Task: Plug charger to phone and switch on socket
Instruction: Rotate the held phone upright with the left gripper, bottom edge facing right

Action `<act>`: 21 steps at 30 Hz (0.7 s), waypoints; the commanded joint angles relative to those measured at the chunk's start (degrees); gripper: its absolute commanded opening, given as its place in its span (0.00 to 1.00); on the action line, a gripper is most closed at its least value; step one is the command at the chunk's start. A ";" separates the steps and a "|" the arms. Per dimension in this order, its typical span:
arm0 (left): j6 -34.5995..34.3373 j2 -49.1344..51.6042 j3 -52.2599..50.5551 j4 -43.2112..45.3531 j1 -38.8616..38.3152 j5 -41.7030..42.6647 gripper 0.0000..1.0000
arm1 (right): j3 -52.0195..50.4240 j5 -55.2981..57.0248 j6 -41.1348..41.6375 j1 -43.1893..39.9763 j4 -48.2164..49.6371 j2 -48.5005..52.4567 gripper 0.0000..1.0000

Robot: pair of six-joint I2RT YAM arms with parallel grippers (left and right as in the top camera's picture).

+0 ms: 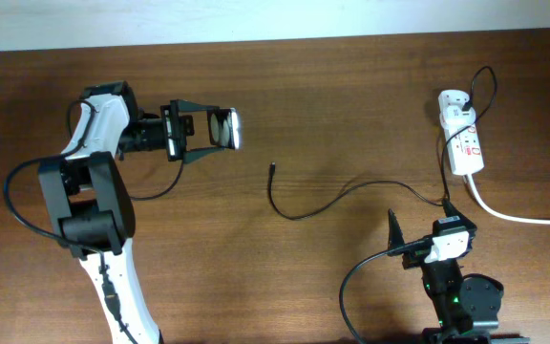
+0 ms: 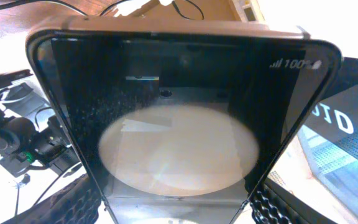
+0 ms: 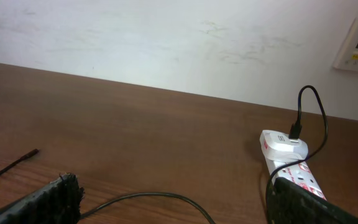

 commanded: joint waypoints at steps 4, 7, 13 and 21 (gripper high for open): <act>-3.37 0.70 0.70 -0.33 1.03 2.93 0.24 | -0.46 0.28 0.46 0.50 -0.07 -0.42 0.99; -3.37 0.70 0.70 -0.31 1.03 2.93 0.24 | -0.46 0.28 0.46 0.50 -0.07 -0.42 0.99; -3.32 0.70 0.70 -0.28 1.01 2.82 0.24 | -0.46 0.28 0.46 0.50 -0.07 -0.42 0.99; -3.32 0.70 0.70 -0.31 1.01 2.34 0.24 | -0.46 0.28 0.46 0.50 -0.07 -0.42 0.99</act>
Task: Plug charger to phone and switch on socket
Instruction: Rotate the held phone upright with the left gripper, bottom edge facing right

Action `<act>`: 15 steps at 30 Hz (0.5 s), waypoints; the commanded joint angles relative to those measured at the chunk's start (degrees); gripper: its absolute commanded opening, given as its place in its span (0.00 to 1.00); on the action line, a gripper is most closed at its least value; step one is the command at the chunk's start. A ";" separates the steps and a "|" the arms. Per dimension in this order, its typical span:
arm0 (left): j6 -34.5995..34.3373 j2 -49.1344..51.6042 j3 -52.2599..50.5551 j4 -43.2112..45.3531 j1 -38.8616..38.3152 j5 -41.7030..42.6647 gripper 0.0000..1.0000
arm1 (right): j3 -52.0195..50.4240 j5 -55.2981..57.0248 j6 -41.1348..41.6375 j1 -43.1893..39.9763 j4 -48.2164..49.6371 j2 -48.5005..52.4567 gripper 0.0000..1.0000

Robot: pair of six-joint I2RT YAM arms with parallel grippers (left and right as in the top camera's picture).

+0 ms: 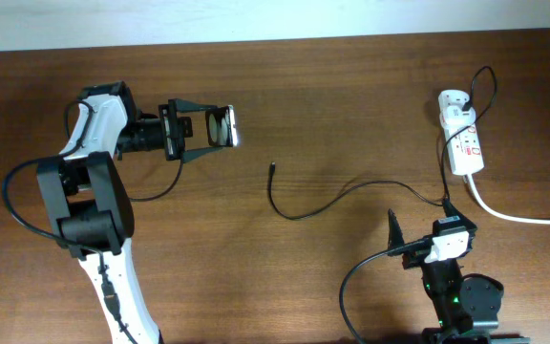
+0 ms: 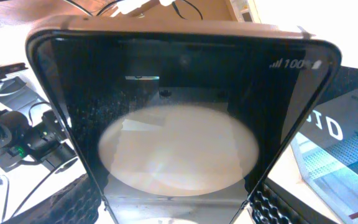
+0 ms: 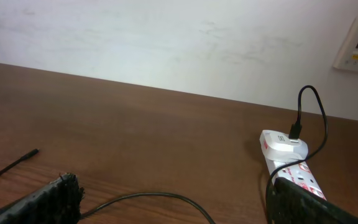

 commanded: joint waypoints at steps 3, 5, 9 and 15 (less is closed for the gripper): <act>-0.70 0.70 0.70 -0.28 0.35 1.49 0.20 | -0.46 0.28 0.46 0.50 -0.07 -0.42 0.99; -0.70 0.70 0.70 -0.28 0.35 1.44 0.20 | -0.46 0.28 0.46 0.50 -0.07 -0.42 0.99; -0.70 0.70 0.70 -0.28 0.35 1.42 0.20 | -0.46 0.28 0.46 0.50 -0.07 -0.42 0.99; -0.70 0.70 0.70 -0.31 0.35 1.29 0.18 | -0.46 0.28 0.46 0.50 -0.07 -0.42 0.99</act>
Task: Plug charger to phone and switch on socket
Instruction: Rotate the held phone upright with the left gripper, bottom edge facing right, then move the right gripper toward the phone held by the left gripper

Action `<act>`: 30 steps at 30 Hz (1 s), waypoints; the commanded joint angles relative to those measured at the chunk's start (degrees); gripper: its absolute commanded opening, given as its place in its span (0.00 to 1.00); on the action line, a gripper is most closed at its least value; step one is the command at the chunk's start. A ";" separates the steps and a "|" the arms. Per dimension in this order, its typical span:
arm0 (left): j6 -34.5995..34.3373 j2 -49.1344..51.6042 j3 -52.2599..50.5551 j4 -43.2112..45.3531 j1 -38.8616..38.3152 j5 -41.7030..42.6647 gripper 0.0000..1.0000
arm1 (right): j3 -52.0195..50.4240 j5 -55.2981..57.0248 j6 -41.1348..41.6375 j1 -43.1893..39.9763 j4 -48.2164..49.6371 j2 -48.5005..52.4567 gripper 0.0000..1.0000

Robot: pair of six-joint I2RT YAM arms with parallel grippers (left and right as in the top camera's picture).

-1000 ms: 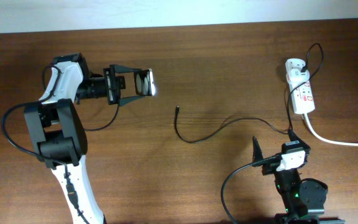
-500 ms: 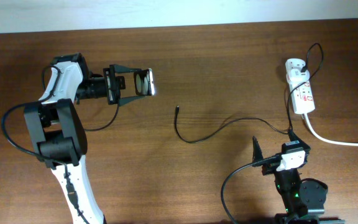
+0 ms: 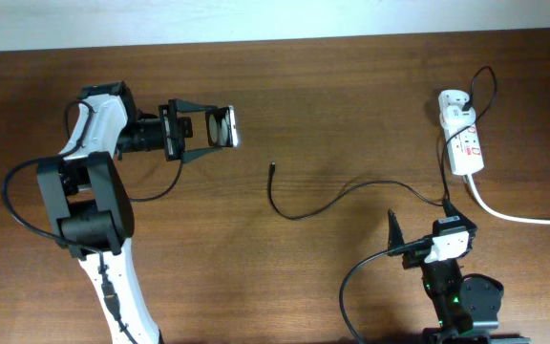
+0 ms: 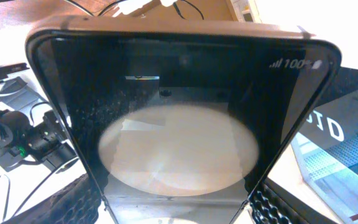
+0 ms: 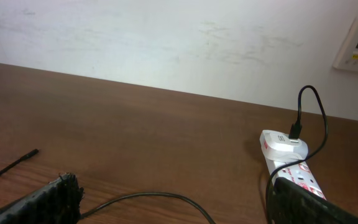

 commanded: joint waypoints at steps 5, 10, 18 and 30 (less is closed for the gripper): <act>-0.55 0.70 0.70 -0.28 0.35 1.53 0.18 | -0.46 0.26 0.42 0.50 -0.07 -0.42 0.99; -0.57 0.70 0.70 -0.26 0.35 -0.46 0.11 | -0.46 0.26 0.42 0.50 -0.07 -0.42 0.99; -0.55 0.70 0.70 -0.24 0.35 -1.49 0.12 | -0.46 0.07 0.57 0.52 -0.07 -0.42 0.99; -0.57 0.70 0.70 -0.26 0.20 -8.07 0.10 | 1.05 -6.21 10.99 0.50 -0.61 0.09 0.99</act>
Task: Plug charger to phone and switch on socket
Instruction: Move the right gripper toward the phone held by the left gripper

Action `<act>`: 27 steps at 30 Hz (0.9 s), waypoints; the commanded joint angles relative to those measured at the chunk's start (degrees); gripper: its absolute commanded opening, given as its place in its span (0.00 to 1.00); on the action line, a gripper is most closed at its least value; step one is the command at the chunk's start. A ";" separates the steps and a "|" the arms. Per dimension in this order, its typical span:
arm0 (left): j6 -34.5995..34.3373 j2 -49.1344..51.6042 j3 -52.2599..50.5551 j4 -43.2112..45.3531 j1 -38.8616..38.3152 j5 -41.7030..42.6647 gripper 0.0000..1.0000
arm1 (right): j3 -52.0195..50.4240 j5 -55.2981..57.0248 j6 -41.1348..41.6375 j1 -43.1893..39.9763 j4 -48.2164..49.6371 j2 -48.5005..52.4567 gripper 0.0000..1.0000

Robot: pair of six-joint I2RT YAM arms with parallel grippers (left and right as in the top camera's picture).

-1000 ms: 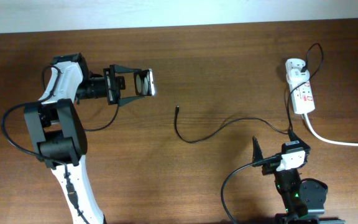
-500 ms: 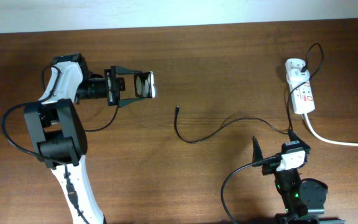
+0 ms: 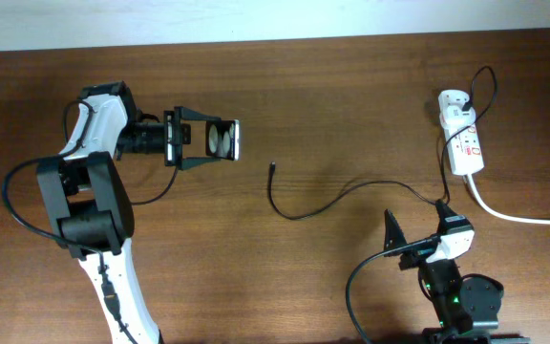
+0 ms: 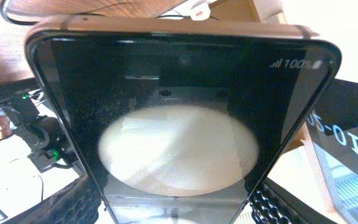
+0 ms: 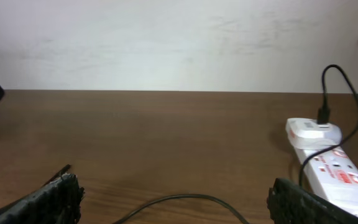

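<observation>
My left gripper point(image 3: 214, 140) is shut on the phone point(image 3: 224, 139), holding it on edge above the table's left half. In the left wrist view the phone's point(image 4: 178, 118) dark glossy screen fills the frame between the fingers point(image 4: 59, 205). The black charger cable point(image 3: 325, 202) lies in the middle, its free plug tip point(image 3: 271, 167) just right of the phone. The cable runs to the white socket strip point(image 3: 464, 143) at the far right, also shown in the right wrist view point(image 5: 330, 171). My right gripper point(image 3: 418, 231) sits open at the near edge, with the cable point(image 5: 185, 199) on the table ahead of it.
A white mains lead point(image 3: 523, 218) leaves the socket strip toward the right edge. A white charger block point(image 5: 312, 129) is plugged into the strip's far end. The wooden table point(image 3: 332, 86) ends at a white wall behind.
The left gripper has shifted the phone slightly right and toward the near side, nearer the cable tip. The right wrist has turned, so the strip sits further right in its view.
The left gripper held the phone above the table's left half at every earlier moment, with only small shifts, while the right gripper rested open near the front edge. Now the phone is a little closer to the cable tip and the right wrist has turned.
</observation>
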 commanded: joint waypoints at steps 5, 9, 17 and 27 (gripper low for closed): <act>-0.37 0.70 0.68 -0.22 -0.04 -5.14 0.09 | 5.79 -4.24 2.47 0.50 -4.26 4.37 0.98; -0.98 0.70 0.68 0.22 -0.09 -10.01 0.08 | 10.60 -7.43 2.47 0.50 -4.28 12.55 0.99; -10.51 0.70 0.68 6.45 -2.36 -21.42 0.07 | 24.37 -23.04 4.00 0.50 -4.28 34.25 0.99; -24.79 0.70 0.68 16.37 -6.56 -38.64 0.07 | 27.30 -42.16 7.65 0.52 -2.47 50.36 0.99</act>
